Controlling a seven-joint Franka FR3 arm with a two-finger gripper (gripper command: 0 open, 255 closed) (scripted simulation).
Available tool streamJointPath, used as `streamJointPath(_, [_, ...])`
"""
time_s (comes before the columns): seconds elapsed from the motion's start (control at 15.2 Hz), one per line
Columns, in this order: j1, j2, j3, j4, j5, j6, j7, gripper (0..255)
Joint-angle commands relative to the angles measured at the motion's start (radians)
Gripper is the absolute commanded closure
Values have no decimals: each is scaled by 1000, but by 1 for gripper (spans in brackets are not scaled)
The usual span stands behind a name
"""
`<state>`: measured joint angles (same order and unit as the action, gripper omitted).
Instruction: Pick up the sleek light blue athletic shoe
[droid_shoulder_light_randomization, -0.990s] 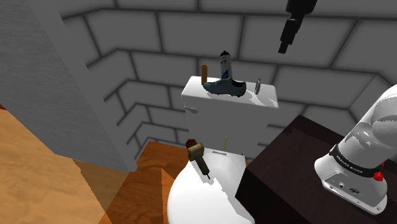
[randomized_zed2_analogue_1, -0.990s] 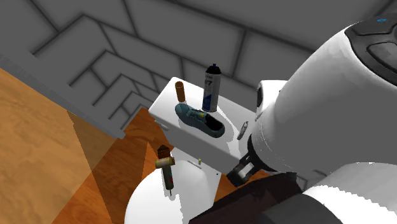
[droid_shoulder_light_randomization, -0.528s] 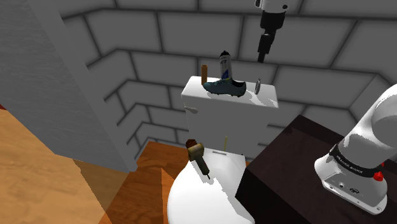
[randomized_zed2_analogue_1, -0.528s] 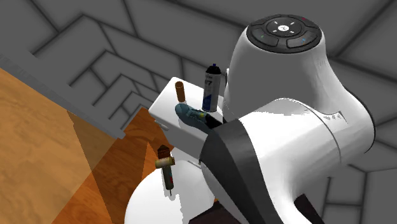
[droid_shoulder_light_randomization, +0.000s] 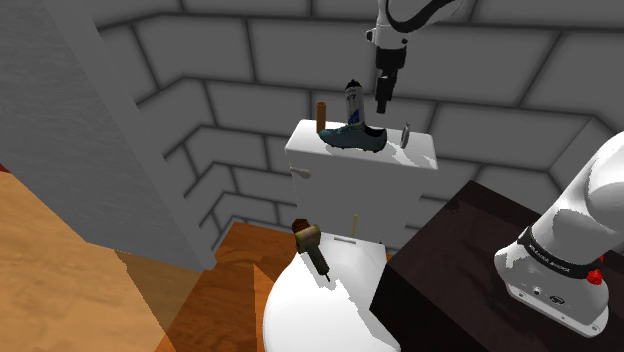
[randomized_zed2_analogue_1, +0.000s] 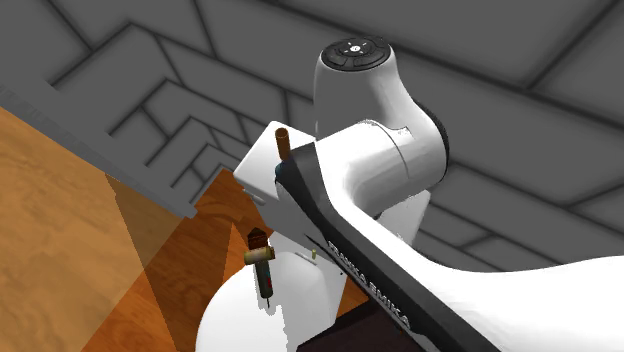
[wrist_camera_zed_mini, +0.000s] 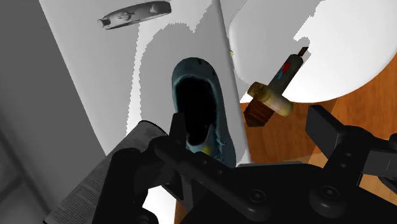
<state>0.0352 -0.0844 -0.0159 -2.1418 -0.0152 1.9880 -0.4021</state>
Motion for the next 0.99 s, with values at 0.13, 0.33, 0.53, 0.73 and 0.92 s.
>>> streamJointPath(0.13, [2,162,1,104,7,35,-51,0])
streamJointPath(0.33, [3,284,5,192,10,49,-85,0])
streamJointPath(0.53, [4,400,12,287,12,54,-114,0])
streamJointPath(0.73, [4,420,12,272,12,88,-114,0])
streamJointPath(0.92, [4,441,12,259,12,122,-114,0])
